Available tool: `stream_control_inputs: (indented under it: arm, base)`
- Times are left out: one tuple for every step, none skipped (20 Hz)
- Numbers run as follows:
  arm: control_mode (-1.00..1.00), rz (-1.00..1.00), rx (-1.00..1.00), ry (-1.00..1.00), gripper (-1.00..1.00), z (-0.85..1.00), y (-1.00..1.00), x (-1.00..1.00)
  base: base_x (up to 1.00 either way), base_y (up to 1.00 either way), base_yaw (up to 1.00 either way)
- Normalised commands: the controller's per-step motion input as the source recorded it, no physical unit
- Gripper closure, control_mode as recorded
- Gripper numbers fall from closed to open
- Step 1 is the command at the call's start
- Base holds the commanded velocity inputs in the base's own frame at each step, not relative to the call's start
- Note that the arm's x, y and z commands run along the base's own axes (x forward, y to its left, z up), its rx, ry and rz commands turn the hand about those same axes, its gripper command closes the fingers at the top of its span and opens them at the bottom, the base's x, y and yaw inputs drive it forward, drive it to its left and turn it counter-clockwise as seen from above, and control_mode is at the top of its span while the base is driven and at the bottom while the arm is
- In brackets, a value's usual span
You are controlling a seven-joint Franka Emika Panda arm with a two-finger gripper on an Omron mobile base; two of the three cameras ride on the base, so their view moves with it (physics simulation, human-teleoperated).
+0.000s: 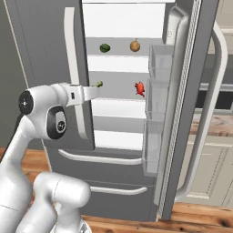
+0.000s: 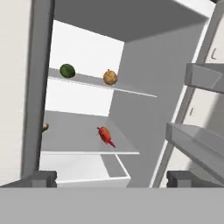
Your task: Gather the onion and avocado from the fridge and place them on a tray on the dining counter. Then gather the fishs from the fridge and place them on the other tray.
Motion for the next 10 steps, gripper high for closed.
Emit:
stream_control_inputs:
  arm:
    - [-1.0,0.1,0.31,0.19,-1.0,0.65,0.56,-0.21]
    - [-1.0,0.11,0.31,0.21,-1.0,0.71,0.5,-0.24]
    - [-1.0,0.13,0.3,0.22,-1.0,0.72,0.43,-0.27]
    - [-1.0,0.15,0.28,0.23,-1.0,0.71,0.41,-0.31]
    - [-1.0,0.17,0.26,0.24,-1.0,0.69,0.38,-0.35]
    - [-1.0,0.18,0.24,0.23,-1.0,0.58,0.38,-0.36]
    - [-1.0,0.21,0.22,0.2,-1.0,0.38,0.3,-0.38]
    - [-1.0,0.22,0.22,0.19,-1.0,0.13,0.24,-0.29]
    - [-1.0,0.25,0.21,0.16,-1.0,0.0,0.11,-0.29]
    - [-1.0,0.25,0.2,0.15,-1.0,-0.09,0.03,-0.12]
  base:
    - [0.0,0.0,0.0]
    - [0.0,0.0,0.0]
    - [0.0,0.0,0.0]
    - [0.0,0.0,0.0]
    - [0.0,0.0,0.0]
    - [0.0,0.0,0.0]
    - [0.0,0.0,0.0]
    - [0.0,0.0,0.0]
    - [0.0,0.0,0.0]
    - [0.0,0.0,0.0]
